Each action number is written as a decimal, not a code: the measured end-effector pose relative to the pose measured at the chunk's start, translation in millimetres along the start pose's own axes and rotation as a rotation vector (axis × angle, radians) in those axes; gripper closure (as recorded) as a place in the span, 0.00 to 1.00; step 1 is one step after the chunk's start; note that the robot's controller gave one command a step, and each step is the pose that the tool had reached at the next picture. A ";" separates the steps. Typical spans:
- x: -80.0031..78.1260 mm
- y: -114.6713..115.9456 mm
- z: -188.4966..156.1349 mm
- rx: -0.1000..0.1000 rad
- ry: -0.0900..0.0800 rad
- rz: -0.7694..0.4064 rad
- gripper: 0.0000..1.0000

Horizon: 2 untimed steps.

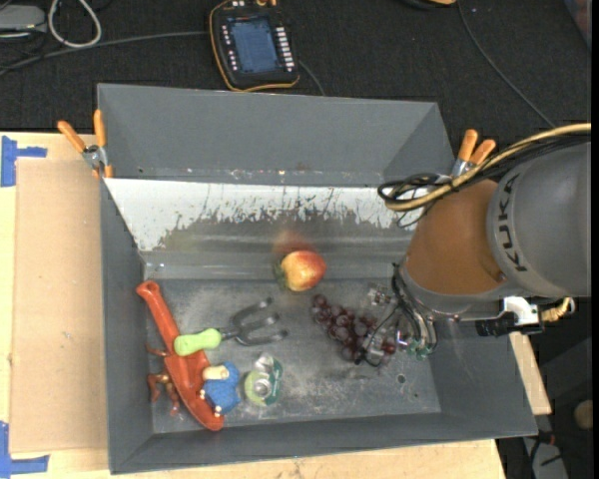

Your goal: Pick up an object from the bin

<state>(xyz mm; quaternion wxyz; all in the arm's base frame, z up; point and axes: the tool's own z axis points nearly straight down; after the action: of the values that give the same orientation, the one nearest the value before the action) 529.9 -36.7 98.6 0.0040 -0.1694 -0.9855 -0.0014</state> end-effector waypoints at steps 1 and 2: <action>-6.3 2.6 30.0 0.000 -0.007 0.189 0.00; -15.5 10.1 28.5 0.000 -0.002 0.193 1.00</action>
Offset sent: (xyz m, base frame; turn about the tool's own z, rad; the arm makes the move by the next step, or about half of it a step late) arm 0.0174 0.0043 -0.0286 0.1971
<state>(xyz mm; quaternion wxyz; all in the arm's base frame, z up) 547.7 -32.2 70.0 0.0033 -0.2636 -0.9646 -0.0008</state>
